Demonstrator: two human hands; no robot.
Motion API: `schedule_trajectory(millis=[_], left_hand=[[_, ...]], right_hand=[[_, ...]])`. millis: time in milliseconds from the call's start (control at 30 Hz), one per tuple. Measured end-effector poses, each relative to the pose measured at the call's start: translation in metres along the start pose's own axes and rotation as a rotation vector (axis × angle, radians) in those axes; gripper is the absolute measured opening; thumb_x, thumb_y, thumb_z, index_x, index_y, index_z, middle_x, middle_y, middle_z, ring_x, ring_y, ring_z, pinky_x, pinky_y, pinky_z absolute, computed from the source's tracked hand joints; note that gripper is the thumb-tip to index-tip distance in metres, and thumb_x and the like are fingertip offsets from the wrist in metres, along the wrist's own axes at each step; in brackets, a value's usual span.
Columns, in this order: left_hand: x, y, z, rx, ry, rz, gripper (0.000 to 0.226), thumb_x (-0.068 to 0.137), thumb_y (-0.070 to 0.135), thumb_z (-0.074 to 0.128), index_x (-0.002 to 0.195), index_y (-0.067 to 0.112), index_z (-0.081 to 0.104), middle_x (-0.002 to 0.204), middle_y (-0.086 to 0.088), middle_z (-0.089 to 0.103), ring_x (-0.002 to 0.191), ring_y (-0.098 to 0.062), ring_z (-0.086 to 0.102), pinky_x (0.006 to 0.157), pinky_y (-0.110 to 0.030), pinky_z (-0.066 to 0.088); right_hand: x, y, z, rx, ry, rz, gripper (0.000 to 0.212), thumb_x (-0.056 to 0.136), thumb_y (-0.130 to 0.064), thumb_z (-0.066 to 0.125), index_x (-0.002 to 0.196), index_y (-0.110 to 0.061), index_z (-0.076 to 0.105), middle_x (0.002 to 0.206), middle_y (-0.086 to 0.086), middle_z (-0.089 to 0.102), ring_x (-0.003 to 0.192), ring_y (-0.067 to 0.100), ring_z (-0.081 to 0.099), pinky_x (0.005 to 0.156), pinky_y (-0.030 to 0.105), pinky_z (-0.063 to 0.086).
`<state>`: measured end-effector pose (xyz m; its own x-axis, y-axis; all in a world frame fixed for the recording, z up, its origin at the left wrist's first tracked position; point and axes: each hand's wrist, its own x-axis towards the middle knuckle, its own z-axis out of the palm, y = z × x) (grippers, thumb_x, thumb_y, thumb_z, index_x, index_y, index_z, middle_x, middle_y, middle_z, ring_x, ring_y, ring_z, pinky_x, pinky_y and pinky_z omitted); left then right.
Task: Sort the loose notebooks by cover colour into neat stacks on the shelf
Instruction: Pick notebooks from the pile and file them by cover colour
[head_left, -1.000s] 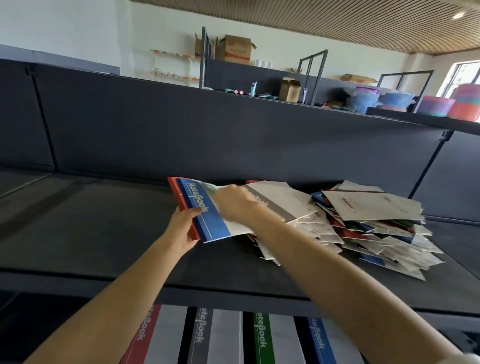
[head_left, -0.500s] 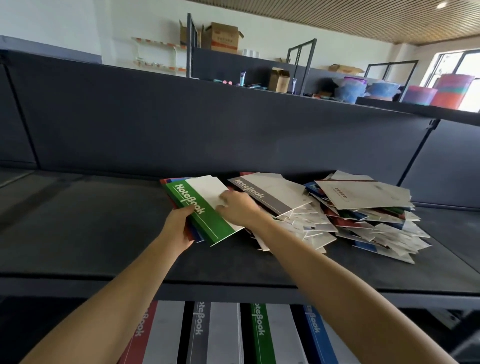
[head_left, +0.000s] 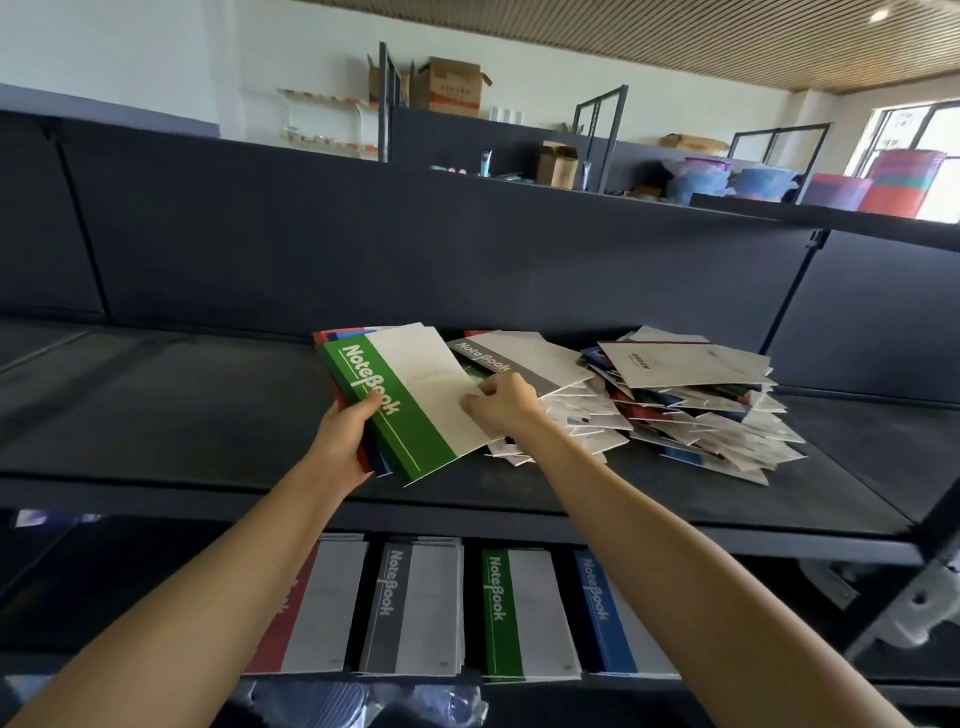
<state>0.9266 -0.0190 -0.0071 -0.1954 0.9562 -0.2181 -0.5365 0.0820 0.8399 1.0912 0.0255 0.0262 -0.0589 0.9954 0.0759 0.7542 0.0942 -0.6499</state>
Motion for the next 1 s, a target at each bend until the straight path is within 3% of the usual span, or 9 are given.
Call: schedule_trajectory(millis=[133,267,500,633,800,900,1000], left_hand=[[-0.022,-0.009,0.003,-0.038,0.038,0.013,0.029,0.097,0.014,0.05,0.125,0.022,0.05,0.107,-0.007,0.064,0.089,-0.025,0.063,0.065,-0.039,0.049],[-0.029,-0.019,0.002,-0.117,0.095,0.037,0.031,0.096,0.01,0.05,0.125,0.023,0.05,0.121,-0.011,0.061,0.104,-0.031,0.06,0.079,-0.048,0.048],[-0.016,-0.021,-0.003,-0.138,0.123,0.005,0.034,0.095,0.009,0.051,0.127,0.021,0.049,0.119,-0.011,0.06,0.104,-0.032,0.059,0.082,-0.049,0.047],[-0.001,-0.014,-0.006,-0.104,0.078,-0.019,0.03,0.096,0.011,0.051,0.123,0.023,0.051,0.111,-0.009,0.063,0.097,-0.03,0.06,0.081,-0.047,0.047],[0.007,-0.009,-0.003,-0.06,0.047,-0.042,0.034,0.096,0.011,0.049,0.128,0.021,0.049,0.105,-0.007,0.063,0.089,-0.026,0.062,0.08,-0.046,0.047],[0.002,-0.007,0.0,-0.033,0.02,-0.047,0.032,0.097,0.01,0.047,0.127,0.02,0.048,0.099,-0.005,0.063,0.084,-0.024,0.061,0.071,-0.043,0.047],[-0.01,-0.008,0.005,-0.039,0.018,-0.032,0.032,0.098,0.01,0.044,0.13,0.017,0.046,0.109,-0.007,0.061,0.081,-0.022,0.059,0.069,-0.044,0.046]], right_hand=[[-0.006,0.013,-0.013,-0.223,0.139,-0.099,0.028,0.094,-0.017,0.046,0.111,-0.004,0.064,0.114,0.014,0.061,0.105,0.032,0.055,0.081,0.034,0.046],[-0.001,0.031,-0.018,-0.302,0.182,-0.08,0.031,0.096,-0.017,0.041,0.115,-0.002,0.059,0.117,0.017,0.056,0.106,0.034,0.054,0.084,0.037,0.048],[0.021,0.036,-0.017,-0.459,0.096,-0.104,0.038,0.097,-0.02,0.044,0.132,-0.009,0.048,0.125,0.012,0.052,0.118,0.031,0.047,0.097,0.043,0.044],[0.032,0.035,-0.021,-0.676,-0.03,-0.093,0.039,0.093,-0.003,0.044,0.132,-0.006,0.047,0.119,0.016,0.059,0.106,0.029,0.058,0.078,0.031,0.046],[0.03,0.02,-0.024,-0.945,0.024,-0.21,0.033,0.093,0.002,0.045,0.125,-0.003,0.052,0.115,0.012,0.062,0.104,0.025,0.062,0.081,0.028,0.05],[0.011,-0.005,-0.02,-1.0,0.032,-0.267,0.032,0.094,0.0,0.044,0.123,-0.003,0.055,0.118,0.012,0.061,0.107,0.027,0.061,0.082,0.032,0.051],[-0.033,-0.035,-0.008,-1.039,0.011,-0.41,0.032,0.094,-0.002,0.044,0.124,-0.005,0.055,0.118,0.011,0.061,0.106,0.029,0.062,0.078,0.033,0.051]])
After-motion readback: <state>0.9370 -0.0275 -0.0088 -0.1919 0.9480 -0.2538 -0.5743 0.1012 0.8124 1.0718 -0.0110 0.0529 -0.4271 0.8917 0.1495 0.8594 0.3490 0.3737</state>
